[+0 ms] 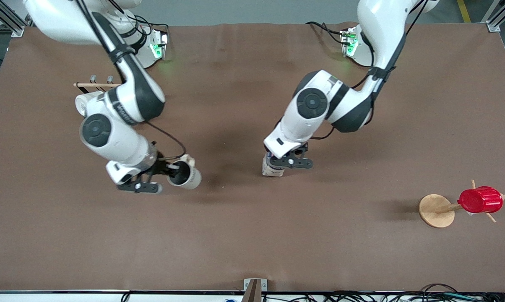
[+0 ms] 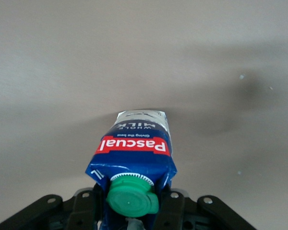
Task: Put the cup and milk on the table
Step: 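Carry the carton and the white mug toward each other at table center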
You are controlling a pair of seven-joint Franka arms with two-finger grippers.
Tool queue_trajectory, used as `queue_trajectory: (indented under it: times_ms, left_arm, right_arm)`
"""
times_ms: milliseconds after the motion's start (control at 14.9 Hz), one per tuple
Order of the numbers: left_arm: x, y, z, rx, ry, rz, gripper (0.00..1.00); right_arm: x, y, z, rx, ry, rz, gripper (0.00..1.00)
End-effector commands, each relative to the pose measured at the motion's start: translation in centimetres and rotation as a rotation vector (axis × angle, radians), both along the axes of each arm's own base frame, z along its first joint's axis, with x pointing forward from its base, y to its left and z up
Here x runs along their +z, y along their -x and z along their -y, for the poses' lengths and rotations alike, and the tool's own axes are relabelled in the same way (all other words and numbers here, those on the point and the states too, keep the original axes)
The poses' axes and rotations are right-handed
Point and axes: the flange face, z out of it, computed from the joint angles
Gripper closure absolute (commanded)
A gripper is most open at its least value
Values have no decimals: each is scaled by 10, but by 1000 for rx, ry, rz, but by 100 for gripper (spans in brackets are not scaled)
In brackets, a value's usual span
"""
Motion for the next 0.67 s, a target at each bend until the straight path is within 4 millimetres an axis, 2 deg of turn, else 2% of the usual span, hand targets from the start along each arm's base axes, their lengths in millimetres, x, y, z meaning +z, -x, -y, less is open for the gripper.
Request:
queue_trajectory:
  times_ms: [0, 134, 201, 604]
  left_arm:
    - [25, -3, 26, -8, 6, 32, 89]
    - [15, 7, 39, -46, -27, 46, 88]
    - [12, 11, 43, -67, -43, 59, 87]
    - [10, 12, 44, -83, -60, 70, 87]
  right_arm:
    - [-13, 15, -54, -29, -39, -5, 100]
    - [-31, 31, -87, -37, -52, -23, 100]
    - [-38, 35, -94, -43, -56, -23, 100]
    - [-77, 52, -93, -9, -26, -9, 100]
